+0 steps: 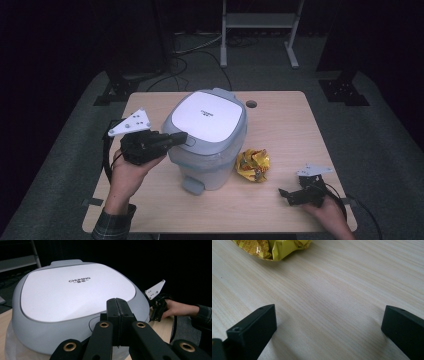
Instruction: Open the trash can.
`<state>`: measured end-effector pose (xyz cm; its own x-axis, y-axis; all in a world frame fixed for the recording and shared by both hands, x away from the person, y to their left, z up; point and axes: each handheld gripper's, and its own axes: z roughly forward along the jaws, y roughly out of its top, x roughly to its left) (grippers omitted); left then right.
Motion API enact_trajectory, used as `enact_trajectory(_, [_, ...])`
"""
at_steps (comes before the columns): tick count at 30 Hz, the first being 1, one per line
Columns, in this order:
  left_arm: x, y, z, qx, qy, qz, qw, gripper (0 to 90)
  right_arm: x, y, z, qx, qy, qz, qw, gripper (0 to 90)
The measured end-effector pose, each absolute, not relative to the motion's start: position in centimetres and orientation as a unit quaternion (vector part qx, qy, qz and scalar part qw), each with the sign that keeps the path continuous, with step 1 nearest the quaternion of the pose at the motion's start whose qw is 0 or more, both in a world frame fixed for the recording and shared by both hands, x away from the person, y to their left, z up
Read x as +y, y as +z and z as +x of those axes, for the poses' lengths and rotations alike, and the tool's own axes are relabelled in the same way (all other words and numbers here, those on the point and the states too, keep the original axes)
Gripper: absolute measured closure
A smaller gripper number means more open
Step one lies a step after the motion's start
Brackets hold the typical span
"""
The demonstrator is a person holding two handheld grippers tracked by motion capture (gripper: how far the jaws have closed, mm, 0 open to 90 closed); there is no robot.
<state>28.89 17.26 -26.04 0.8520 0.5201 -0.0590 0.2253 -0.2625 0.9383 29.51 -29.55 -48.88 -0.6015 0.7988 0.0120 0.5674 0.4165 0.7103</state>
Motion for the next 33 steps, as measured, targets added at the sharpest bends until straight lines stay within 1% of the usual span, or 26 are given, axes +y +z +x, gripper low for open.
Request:
enact_trajectory(15, [16.66, -26.79, 29.88, 0.245, 0.135, 0.786, 0.552, 90.0, -29.55, -48.87, 29.51, 0.825, 0.347, 0.414, 0.167, 0.0])
enact_trajectory(21, [16.71, -26.89, 29.86, 0.249, 0.126, 0.788, 0.548, 90.0, -29.55, -48.88, 29.51, 0.825, 0.347, 0.414, 0.167, 0.0])
enact_trajectory(26, [16.58, -26.89, 29.68, 0.248, 0.135, 0.789, 0.545, 90.0, -29.55, -48.88, 29.52, 0.825, 0.347, 0.414, 0.167, 0.0])
enact_trajectory(33, [16.94, -26.97, 29.71, 0.242, 0.122, 0.785, 0.557, 89.5, -29.55, -48.88, 29.51, 0.825, 0.347, 0.414, 0.167, 0.0])
